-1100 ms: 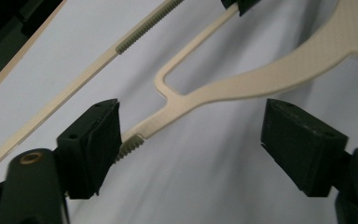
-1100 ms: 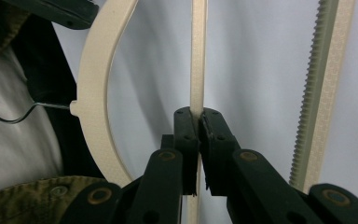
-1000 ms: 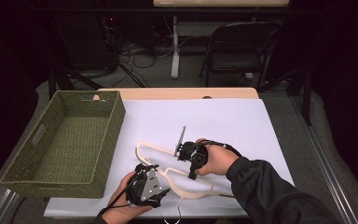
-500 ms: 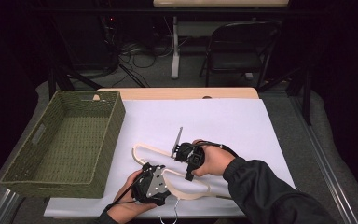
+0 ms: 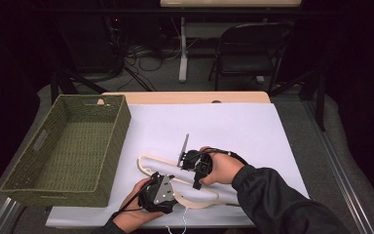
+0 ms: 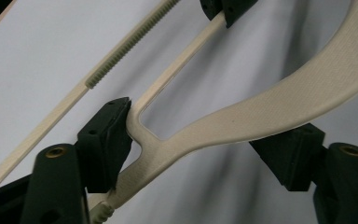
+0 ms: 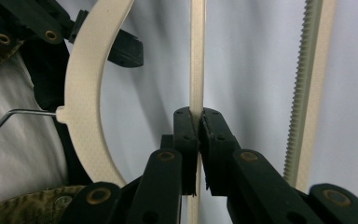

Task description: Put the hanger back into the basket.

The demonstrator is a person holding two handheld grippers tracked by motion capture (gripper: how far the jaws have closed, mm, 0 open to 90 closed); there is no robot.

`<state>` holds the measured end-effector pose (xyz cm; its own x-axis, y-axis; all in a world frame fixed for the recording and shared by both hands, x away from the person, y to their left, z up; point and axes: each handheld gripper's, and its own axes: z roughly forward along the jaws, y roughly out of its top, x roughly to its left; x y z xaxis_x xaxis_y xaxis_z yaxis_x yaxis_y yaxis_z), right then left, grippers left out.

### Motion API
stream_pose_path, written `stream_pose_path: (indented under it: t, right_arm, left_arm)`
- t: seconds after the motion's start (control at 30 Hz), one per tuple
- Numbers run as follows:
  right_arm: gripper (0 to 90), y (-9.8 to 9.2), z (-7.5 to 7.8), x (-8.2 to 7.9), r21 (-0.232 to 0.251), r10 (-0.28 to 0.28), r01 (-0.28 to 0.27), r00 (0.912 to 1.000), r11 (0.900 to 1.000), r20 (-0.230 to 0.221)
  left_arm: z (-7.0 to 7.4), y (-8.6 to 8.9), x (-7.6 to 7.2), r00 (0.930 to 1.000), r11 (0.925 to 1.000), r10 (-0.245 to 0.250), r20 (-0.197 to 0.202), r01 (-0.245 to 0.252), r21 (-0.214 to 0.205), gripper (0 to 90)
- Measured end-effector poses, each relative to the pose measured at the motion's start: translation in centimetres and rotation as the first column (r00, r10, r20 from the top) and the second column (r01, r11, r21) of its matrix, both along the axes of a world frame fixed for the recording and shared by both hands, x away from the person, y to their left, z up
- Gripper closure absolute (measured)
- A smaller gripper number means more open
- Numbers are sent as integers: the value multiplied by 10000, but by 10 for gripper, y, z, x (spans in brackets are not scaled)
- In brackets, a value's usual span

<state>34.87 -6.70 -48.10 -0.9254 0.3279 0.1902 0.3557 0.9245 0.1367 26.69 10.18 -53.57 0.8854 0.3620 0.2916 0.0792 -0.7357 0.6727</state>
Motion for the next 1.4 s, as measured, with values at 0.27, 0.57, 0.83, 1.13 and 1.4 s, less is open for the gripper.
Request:
stream_pose_path:
  t: [0.27, 0.57, 0.83, 1.13, 1.4]
  right_arm:
    - [851, 5, -3, -2, 69, 99, -100, 9998, 9999, 190]
    - [853, 7, -6, -3, 117, 158, -161, 9996, 9998, 244]
    - [850, 6, -13, -3, 184, 120, -124, 9997, 9998, 229]
    - [843, 3, -18, -4, 349, -93, 88, 9999, 9994, 136]
    - [731, -1, -15, -3, 736, -370, 358, 9992, 9966, 158]
  left_arm:
    - [1, 5, 3, 9996, 9998, 164, -212, -166, -105, 434]
    - [0, 7, 10, 9980, 9993, 367, -518, -366, 27, 587]
    - [0, 6, 12, 9970, 9996, 299, -709, -298, 23, 590]
    - [-1, 4, 12, 9956, 9996, 173, -925, -153, 225, 597]
    - [-2, 4, 12, 9952, 9996, 114, -975, -87, 276, 598]
